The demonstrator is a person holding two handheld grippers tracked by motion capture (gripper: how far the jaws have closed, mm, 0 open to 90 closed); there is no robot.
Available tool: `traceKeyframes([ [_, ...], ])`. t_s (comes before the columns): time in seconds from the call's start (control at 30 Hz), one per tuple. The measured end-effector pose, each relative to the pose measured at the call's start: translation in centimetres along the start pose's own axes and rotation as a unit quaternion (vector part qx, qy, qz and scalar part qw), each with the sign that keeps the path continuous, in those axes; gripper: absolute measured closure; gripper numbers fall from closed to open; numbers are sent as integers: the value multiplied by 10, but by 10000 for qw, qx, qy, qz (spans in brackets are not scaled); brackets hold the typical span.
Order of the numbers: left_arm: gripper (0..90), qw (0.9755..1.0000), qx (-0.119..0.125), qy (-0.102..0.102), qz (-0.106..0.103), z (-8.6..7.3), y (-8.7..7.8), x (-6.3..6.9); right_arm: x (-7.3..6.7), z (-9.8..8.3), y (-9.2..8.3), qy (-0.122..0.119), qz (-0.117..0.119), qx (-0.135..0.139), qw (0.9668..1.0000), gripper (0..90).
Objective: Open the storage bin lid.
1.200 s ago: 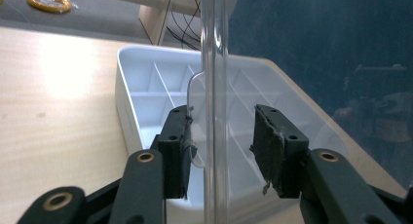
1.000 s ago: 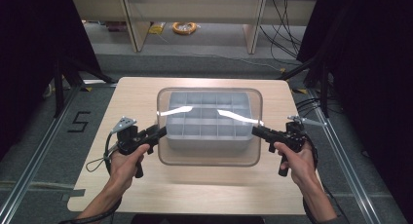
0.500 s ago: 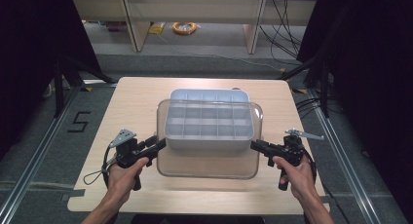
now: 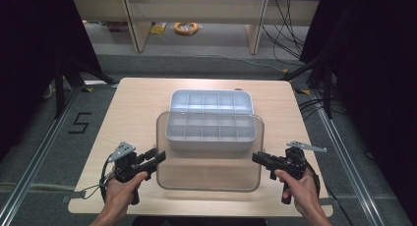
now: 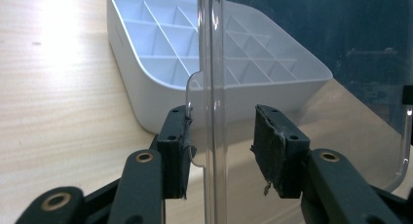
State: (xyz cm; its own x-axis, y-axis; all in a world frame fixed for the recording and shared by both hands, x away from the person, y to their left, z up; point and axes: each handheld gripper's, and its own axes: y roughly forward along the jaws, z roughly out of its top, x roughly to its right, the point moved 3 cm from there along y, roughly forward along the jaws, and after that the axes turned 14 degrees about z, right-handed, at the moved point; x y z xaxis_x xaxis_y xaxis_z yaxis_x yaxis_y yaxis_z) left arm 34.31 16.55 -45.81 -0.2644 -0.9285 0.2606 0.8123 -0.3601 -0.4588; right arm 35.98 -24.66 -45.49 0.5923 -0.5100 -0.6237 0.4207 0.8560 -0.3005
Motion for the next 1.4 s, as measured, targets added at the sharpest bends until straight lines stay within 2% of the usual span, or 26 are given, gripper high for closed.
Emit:
traceKeyframes([
  [0.03,578,10000,-40,21,39,-2,-1,0,0,-1,-1,-71,51,-20,10000,649],
  [0.07,578,10000,-81,21,54,-5,-1,0,1,-2,-1,-181,-10,-35,9998,649],
  [0.13,578,9999,-138,-13,23,-10,-1,0,1,-5,-2,-176,-12,-32,9998,649],
  [0.17,578,9999,-168,-22,6,-12,0,0,2,-9,-2,-228,-109,-78,9996,647],
  [0.2,578,9998,-175,-36,-32,-15,0,0,0,-11,-3,-97,-92,-87,9999,646],
  [0.27,578,9998,-220,-14,20,-19,0,0,0,-13,-3,-48,-102,-84,9999,645],
  [0.3,578,9996,-270,36,65,-20,-1,0,-1,-14,-3,67,-78,-83,9999,645],
  [0.4,577,9995,-326,-11,42,-24,0,1,4,-20,-3,-157,-179,-130,9996,640],
  [0.43,576,9993,-383,30,-25,-27,0,0,0,-22,-3,56,-164,-133,9998,639],
  [0.47,575,9991,-426,27,6,-29,0,0,4,-22,-4,-145,-200,-136,9996,638],
  [0.53,575,9987,-506,60,9,-32,0,0,1,-25,-5,-44,-212,-165,9996,637],
  [0.57,574,9986,-531,25,-23,-34,1,0,3,-26,-4,-183,-275,-180,9993,636],
  [0.67,572,9982,-594,24,-39,-37,1,0,1,-30,-4,4,-248,-189,9995,633],
  [0.8,573,9981,-618,9,-24,-40,2,-1,6,-35,-3,-80,-266,-210,9994,629],
  [0.83,573,9980,-633,30,-59,-41,3,-2,6,-36,-3,-22,-262,-227,9994,624],
  [0.87,573,9980,-634,31,-48,-42,3,-1,3,-38,-2,200,-309,-238,9990,619],
  [1.0,569,9979,-640,54,-79,-43,3,-1,8,-41,-1,-27,-373,-309,9988,608],
  [1.03,569,9979,-640,54,-79,-43,3,-1,6,-42,0,187,-372,-315,9986,608],
  [1.07,569,9978,-654,47,-63,-44,2,-1,6,-42,0,187,-372,-315,9986,608],
  [1.1,569,9978,-663,58,-64,-45,2,-1,8,-43,-1,-18,-378,-312,9988,606],
  [1.2,568,9975,-697,29,-99,-49,0,0,7,-47,-1,82,-377,-341,9987,597],
  [1.23,568,9973,-722,49,-89,-49,-1,0,4,-48,-1,245,-386,-330,9984,594],
  [1.27,568,9972,-735,33,-92,-50,-2,1,8,-49,-1,23,-398,-319,9987,590],
  [1.33,568,9972,-740,32,-114,-51,-2,1,8,-50,-2,22,-447,-352,9984,586],
  [1.37,568,9971,-753,53,-138,-51,-1,1,8,-50,-2,81,-455,-355,9983,583],
  [1.4,568,9969,-773,65,-106,-52,0,1,5,-51,-1,259,-420,-321,9983,582],
])
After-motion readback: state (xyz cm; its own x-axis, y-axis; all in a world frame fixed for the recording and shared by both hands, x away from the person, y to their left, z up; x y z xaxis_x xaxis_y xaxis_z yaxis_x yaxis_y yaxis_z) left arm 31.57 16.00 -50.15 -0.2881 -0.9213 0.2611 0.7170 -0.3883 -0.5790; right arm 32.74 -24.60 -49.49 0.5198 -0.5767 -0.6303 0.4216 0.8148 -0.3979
